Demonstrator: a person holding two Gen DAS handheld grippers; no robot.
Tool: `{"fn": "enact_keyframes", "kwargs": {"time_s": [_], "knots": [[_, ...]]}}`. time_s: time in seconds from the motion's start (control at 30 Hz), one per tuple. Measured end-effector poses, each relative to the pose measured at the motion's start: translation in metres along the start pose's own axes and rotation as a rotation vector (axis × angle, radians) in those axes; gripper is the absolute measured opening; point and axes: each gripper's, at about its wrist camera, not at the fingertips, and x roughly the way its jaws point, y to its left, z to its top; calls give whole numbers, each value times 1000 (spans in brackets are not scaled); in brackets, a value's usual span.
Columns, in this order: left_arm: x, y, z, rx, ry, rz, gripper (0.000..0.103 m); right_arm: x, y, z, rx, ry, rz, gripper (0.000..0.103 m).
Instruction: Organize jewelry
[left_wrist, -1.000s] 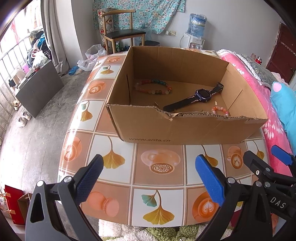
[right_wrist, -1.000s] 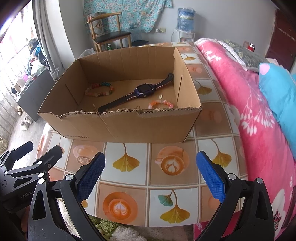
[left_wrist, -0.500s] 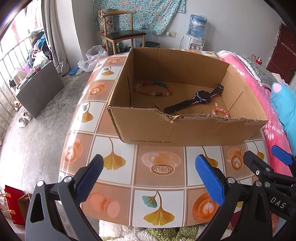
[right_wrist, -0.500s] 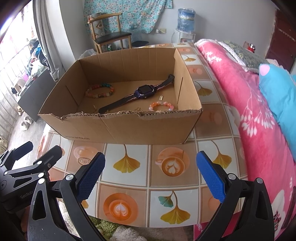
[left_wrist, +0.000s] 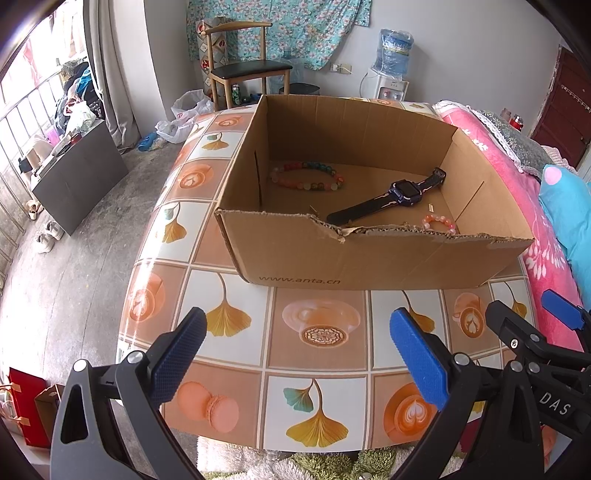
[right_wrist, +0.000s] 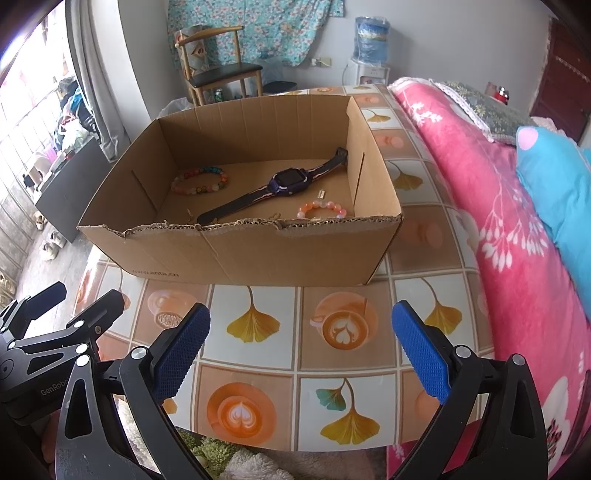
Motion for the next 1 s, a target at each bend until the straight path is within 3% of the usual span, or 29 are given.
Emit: {"fn": "enact_keyframes", "kwargs": {"time_s": [1.0], "knots": [[-1, 0, -1, -1, -1, -1, 98, -1, 0, -6, 0, 6, 0, 95]]}}
